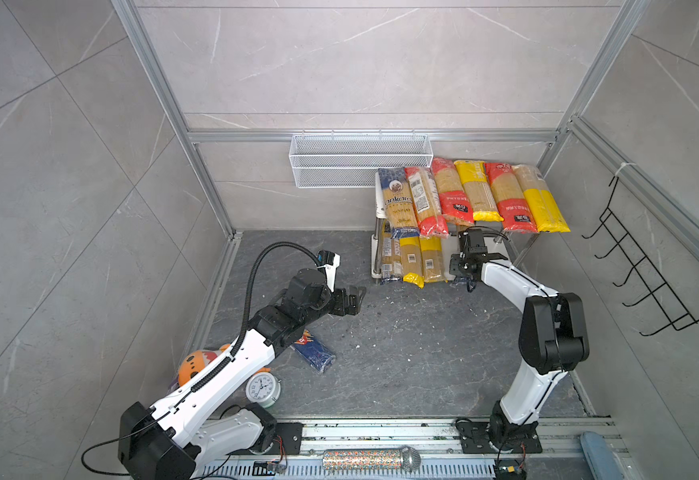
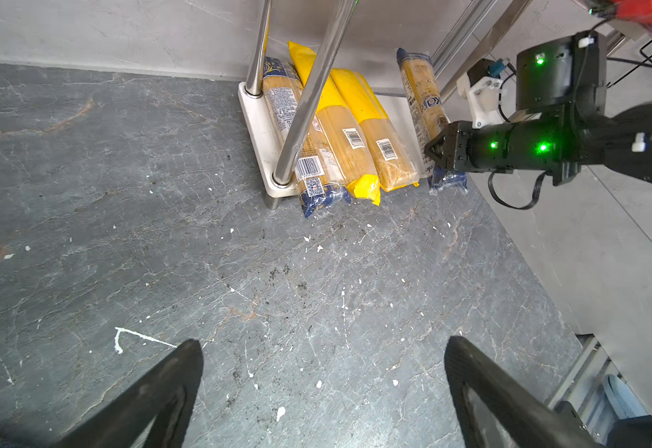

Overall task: Place and organize the pasta boxes and bags onto the shelf
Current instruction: 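Stand the anko bag beside the yellow-banded bags and open the right gripper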

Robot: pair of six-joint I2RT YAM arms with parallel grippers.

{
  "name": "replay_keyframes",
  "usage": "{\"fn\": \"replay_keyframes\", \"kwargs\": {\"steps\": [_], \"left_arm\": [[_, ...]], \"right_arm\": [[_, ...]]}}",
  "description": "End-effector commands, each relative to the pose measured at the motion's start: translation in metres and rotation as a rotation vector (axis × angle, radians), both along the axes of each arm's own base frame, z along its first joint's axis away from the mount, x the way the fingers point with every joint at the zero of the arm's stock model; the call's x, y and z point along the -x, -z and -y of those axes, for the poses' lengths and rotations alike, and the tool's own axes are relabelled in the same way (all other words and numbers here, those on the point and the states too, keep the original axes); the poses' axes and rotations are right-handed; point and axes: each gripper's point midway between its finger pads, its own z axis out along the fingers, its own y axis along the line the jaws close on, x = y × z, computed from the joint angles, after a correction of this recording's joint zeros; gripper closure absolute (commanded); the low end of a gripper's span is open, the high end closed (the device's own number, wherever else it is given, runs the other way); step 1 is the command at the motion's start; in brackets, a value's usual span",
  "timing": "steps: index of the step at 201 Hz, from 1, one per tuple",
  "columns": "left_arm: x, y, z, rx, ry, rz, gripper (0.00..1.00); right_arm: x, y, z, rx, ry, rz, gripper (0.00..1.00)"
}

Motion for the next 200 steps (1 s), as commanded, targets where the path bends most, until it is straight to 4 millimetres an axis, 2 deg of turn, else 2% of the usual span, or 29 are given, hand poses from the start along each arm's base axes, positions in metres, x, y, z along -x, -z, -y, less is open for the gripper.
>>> {"fn": "replay_keyframes", "kwargs": {"steps": [1,15,26,65,96,141,175,200], "left_arm": [[-0.003,-0.008,-0.001,-0.012,0.004,0.051,0.00],[-0.003,-0.008,-0.001,-0.016,0.000,0.053,0.00],[-0.004,-0.006,-0.002,-0.019,-0.003,0.052,0.00],[0.000,-0.007,-0.005,-0.018,-0.007,0.053,0.00],[0.002,-0.009,-0.009,-0.017,-0.016,0.054,0.00],[0.010,-0.012,-0.017,-0.011,-0.032,0.046,0.00],[0.018,-0.010,-0.024,-0.004,-0.048,0.022,0.00],[0.024,-0.004,-0.030,-0.005,-0.058,-0.011,0.00]], "right_arm": [[-0.039,-0.048,-0.012,-0.021,-0.049,0.184,1.00],[-0.043,-0.044,-0.016,-0.029,-0.061,0.170,1.00],[-0.045,-0.040,-0.017,-0.030,-0.067,0.157,0.94],[-0.047,-0.028,-0.015,-0.022,-0.059,0.115,0.47],[-0.038,-0.025,-0.007,0.002,-0.017,0.099,0.26],[-0.009,-0.026,0.003,0.021,0.026,0.059,0.23],[0.026,-0.023,0.007,0.009,0.046,-0.007,0.23],[0.055,-0.024,0.000,-0.044,0.023,-0.029,0.23]]}}
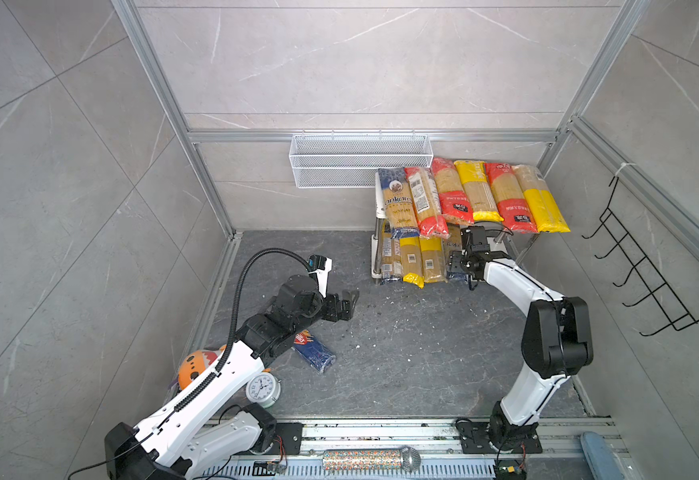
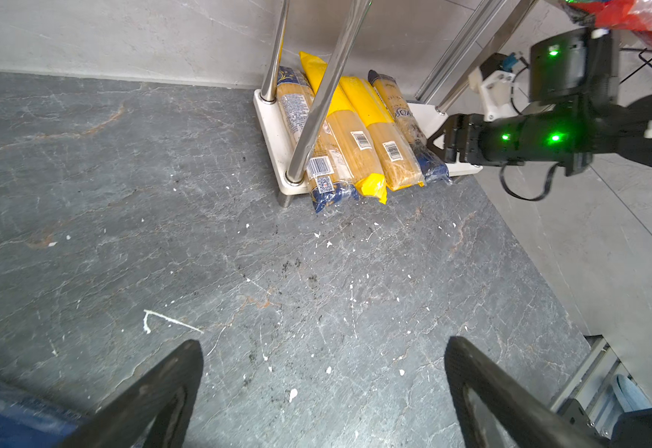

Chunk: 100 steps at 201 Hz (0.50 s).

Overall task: Place and organize the pasta boxes and bags onto the shelf
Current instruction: 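Stand the anko bag beside the yellow-banded bags and open the right gripper, then draw the right gripper back to the blue Barilla box while the left arm retracts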

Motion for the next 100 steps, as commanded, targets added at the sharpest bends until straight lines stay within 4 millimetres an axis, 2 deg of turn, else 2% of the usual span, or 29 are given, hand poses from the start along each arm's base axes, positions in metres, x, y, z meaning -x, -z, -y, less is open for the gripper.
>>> {"fn": "replay_keyframes", "kwargs": {"steps": [1,68,88,100], "left_arm": [[0.007,0.003,-0.008,0.002,-0.025,-0.027,0.00],[0.044,0.009,-0.022,0.073,0.007,-0.087,0.00],[0.061,0.010,-0.021,0.112,0.051,-0.112,0.00],[0.069,0.011,-0.024,0.131,0.062,-0.124,0.00]], "right_arm": [[0.035,-0.005,-0.004,-0.050,0.005,-0.036,0.23],[0.108,-0.010,-0.041,-0.219,-0.096,-0.083,0.22],[0.127,-0.010,-0.063,-0.199,-0.133,-0.095,0.22],[0.137,-0.008,-0.085,-0.176,-0.175,-0.108,0.22]]}}
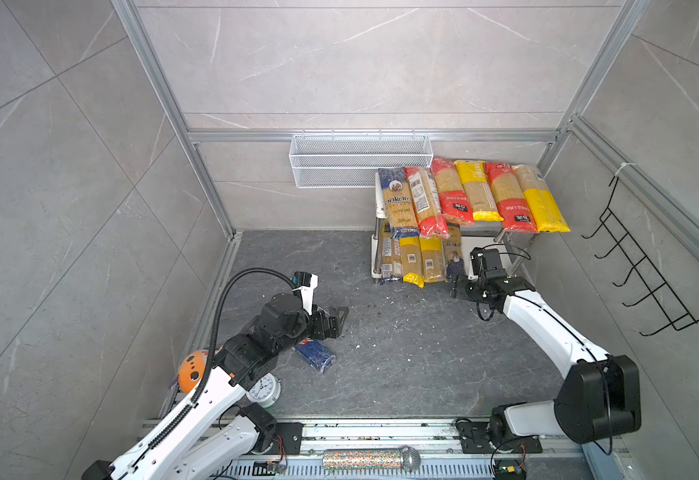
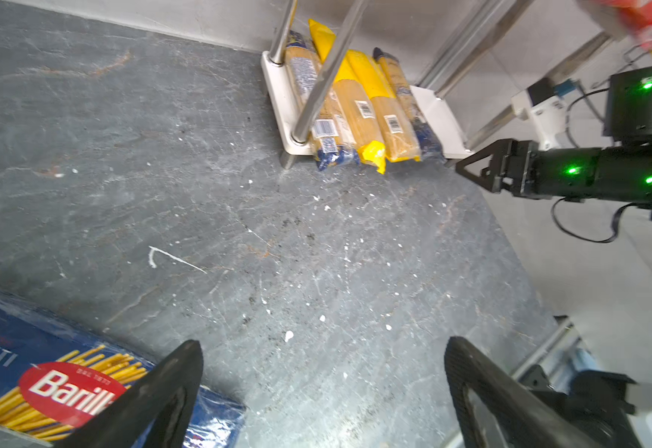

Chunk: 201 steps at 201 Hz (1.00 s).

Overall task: Place and organize the pasta boxes and bags onto the shelf
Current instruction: 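Draw the right gripper back to the blue Barilla box while the left arm retracts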

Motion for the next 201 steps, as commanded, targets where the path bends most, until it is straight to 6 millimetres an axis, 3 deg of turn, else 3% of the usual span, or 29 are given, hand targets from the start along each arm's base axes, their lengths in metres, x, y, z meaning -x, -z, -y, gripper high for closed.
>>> {"fn": "replay_keyframes", "kwargs": {"steps": [1,19,68,115,161,201], "left_arm": [[0.022,0.000,0.001,0.058,0.050,-0.047,0.00],[0.035,-0.001,-0.009,0.077,0.042,-0.059,0.00],[0.070,-0.015,-0.053,0.098,-0.034,-0.021,0.00],[0.094,-0.021,-0.083,0.105,-0.086,-0.006,0.00],[0.108,-0.030,-0.100,0.126,-0.118,0.024,0.00],[0.112,-0.031,-0.108,0.124,-0.136,0.036,0.00]], "right_arm": [[0.029,0.009,-0.036,0.002,-0.060,-0.054,0.22],[0.045,0.010,-0.070,0.026,-0.124,-0.061,0.22],[0.082,0.011,-0.187,-0.204,-0.387,-0.029,0.21],[0.120,0.028,-0.294,-0.183,-0.642,-0.046,0.19],[0.137,0.052,-0.368,-0.195,-0.782,-0.057,0.18],[0.145,0.062,-0.413,-0.131,-0.901,-0.020,0.16]]}}
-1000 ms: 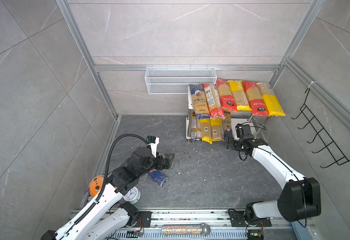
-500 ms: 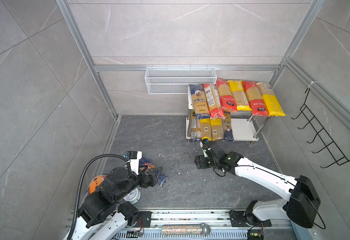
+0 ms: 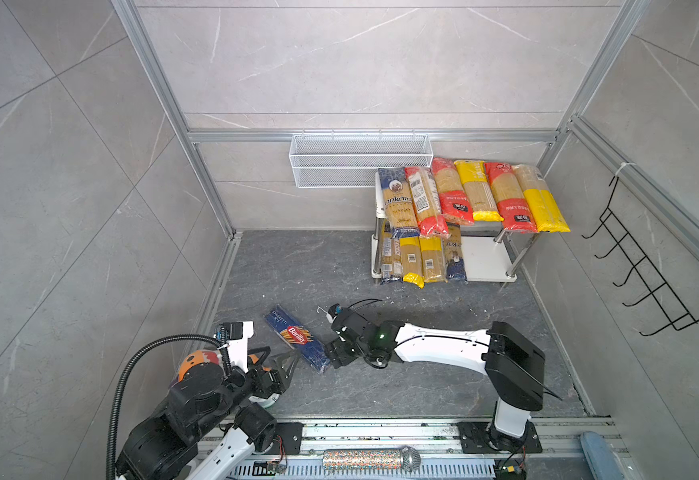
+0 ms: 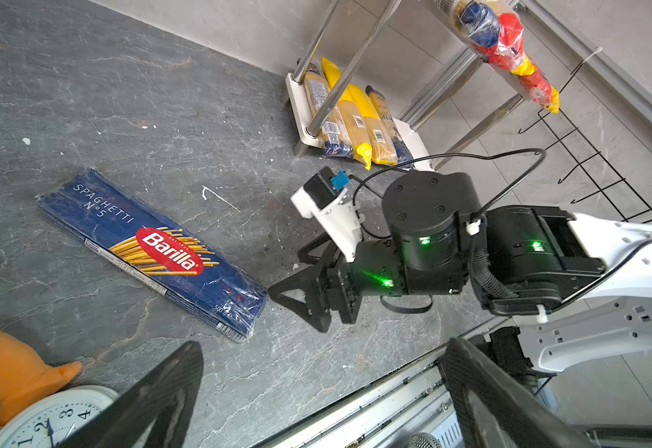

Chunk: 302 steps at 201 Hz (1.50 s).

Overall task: Place and organize the pasta boxes and bags onto the shelf
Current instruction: 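Draw the right gripper back to the blue Barilla box while the left arm retracts, then lower the right gripper onto the Barilla box end and close it, then lift the Barilla box upright with the right gripper toward the lower shelf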

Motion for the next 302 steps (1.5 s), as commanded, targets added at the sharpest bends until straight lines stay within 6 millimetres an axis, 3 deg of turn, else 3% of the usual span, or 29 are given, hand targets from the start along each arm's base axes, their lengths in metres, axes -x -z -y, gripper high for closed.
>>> {"fn": "replay_keyframes", "kwargs": {"steps": [1,59,129,173,190,203,210,236,252,280,302], "left_arm": [[0.004,-0.004,-0.008,0.009,-0.025,0.005,0.00],[0.006,-0.002,-0.014,0.009,-0.041,0.017,0.00],[0.000,0.002,-0.012,-0.002,-0.055,0.012,0.00],[-0.005,0.008,-0.009,-0.003,-0.065,-0.002,0.00],[-0.006,0.010,-0.008,0.002,-0.069,-0.013,0.00],[-0.005,0.013,-0.008,0.007,-0.068,-0.022,0.00],[-0.005,0.013,-0.008,0.012,-0.070,-0.024,0.00],[-0.003,0.014,-0.009,0.030,-0.075,-0.024,0.00],[-0.002,0.011,-0.011,0.034,-0.079,-0.017,0.00],[-0.003,0.006,-0.013,0.027,-0.086,-0.008,0.00],[-0.006,0.004,-0.011,0.024,-0.087,-0.011,0.00]], "right_arm": [[0.000,-0.006,-0.032,-0.019,-0.075,0.059,0.16],[-0.004,0.039,-0.055,0.018,-0.119,0.085,0.12],[0.006,0.096,-0.050,0.111,-0.140,0.151,0.08],[0.024,0.124,-0.044,0.236,-0.163,0.270,0.12],[0.032,0.132,-0.041,0.275,-0.169,0.295,0.22],[0.036,0.137,-0.037,0.288,-0.157,0.301,0.52],[0.038,0.140,-0.033,0.290,-0.146,0.301,0.62],[0.043,0.141,-0.016,0.261,-0.106,0.283,0.81],[0.044,0.132,-0.010,0.232,-0.083,0.278,0.96],[0.047,0.110,0.001,0.187,-0.052,0.268,1.00],[0.048,0.080,0.015,0.132,-0.015,0.269,1.00]]}}
